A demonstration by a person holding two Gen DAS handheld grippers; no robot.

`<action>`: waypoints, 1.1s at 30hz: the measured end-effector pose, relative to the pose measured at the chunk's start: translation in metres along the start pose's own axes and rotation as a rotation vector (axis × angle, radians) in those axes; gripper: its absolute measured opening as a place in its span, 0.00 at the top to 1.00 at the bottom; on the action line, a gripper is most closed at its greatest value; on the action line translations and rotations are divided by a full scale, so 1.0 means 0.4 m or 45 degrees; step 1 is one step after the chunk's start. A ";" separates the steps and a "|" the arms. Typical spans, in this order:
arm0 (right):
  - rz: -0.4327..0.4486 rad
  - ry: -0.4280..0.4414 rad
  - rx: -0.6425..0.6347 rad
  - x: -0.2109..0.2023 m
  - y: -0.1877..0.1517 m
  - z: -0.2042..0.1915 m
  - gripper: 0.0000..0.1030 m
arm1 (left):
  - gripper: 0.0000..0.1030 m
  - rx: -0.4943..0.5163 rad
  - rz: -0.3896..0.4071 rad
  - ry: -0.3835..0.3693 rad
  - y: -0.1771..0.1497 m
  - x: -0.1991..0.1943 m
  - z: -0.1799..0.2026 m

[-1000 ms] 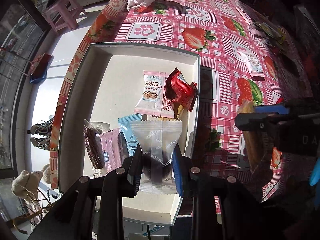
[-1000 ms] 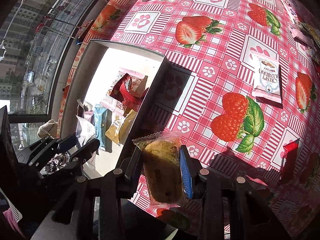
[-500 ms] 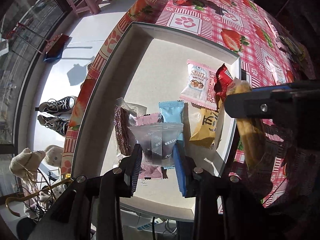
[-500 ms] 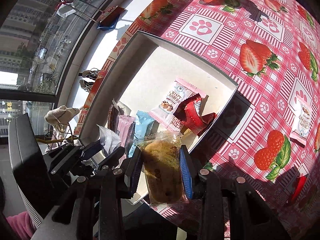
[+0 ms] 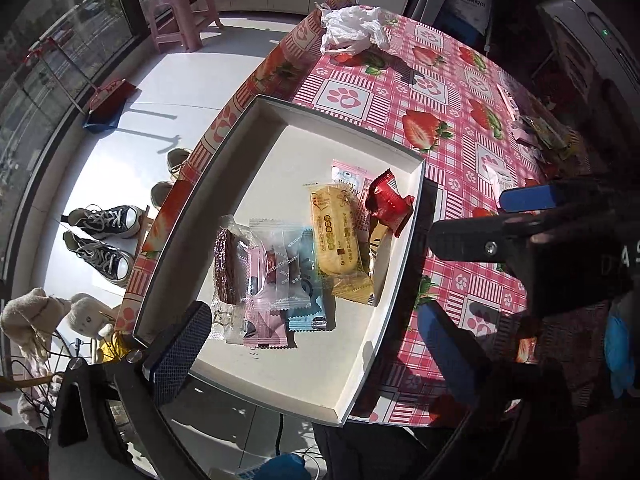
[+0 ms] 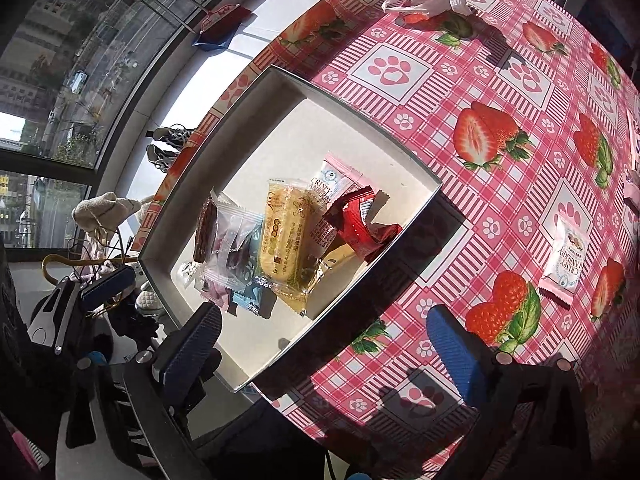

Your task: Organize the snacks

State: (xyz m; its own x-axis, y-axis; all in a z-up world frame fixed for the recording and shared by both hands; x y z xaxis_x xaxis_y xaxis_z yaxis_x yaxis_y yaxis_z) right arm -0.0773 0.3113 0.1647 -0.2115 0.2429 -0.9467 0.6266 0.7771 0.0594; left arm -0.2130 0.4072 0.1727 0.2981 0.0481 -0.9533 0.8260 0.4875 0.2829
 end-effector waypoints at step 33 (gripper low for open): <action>-0.680 0.623 1.336 0.196 -0.569 0.433 0.00 | 0.00 0.760 -0.448 0.376 -0.183 0.067 0.317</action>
State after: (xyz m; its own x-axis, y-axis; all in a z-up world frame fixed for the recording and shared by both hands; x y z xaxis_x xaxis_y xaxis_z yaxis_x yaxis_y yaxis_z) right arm -0.1067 0.0530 0.0220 -0.7326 0.4048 -0.5471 0.6210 0.0686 -0.7808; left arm -0.2048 0.2622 0.1399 -0.1023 0.2497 -0.9629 0.9928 -0.0343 -0.1144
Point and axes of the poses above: each gripper's, at about its wrist camera, not at the fingertips, and x roughly the way its jaws point, z to its right, y to its top, the point moved 2 cm from there along x, roughly the way its jaws point, and after that the axes turned 5 degrees about -x, right-handed, at the moved point
